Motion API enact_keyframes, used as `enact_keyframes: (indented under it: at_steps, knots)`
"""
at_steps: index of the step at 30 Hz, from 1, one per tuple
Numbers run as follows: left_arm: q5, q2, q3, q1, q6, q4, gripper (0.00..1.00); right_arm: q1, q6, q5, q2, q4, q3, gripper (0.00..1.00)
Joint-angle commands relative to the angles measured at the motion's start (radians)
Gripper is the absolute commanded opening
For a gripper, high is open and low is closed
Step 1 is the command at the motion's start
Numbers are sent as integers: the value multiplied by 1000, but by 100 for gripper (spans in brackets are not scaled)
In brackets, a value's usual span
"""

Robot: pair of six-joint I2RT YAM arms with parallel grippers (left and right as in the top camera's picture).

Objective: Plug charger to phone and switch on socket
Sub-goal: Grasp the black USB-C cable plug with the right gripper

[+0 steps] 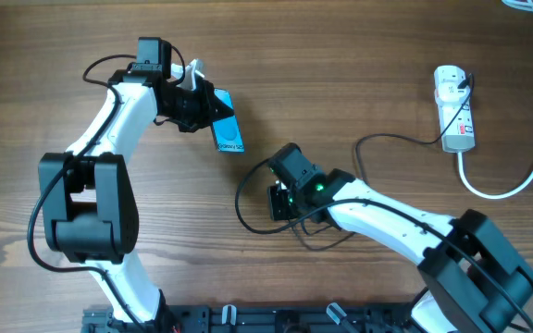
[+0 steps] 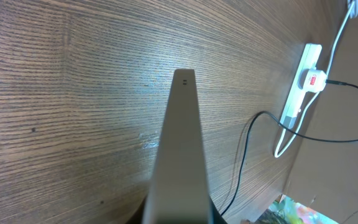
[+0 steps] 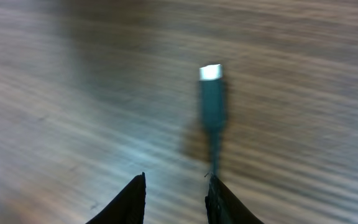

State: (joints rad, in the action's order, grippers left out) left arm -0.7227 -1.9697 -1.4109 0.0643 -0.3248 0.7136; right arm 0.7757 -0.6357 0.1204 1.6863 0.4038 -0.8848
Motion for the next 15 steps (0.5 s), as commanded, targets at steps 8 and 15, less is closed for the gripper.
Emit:
enact_keyframes:
  at_steps: [8,15]
  knots:
    - [-9,-2,4,-8,-9,-3,4,4,-19,-135,149,-134,2,22]
    - [-9,-2,4,-8,-9,-3,4,3,60,-128,148,80,-117,25]
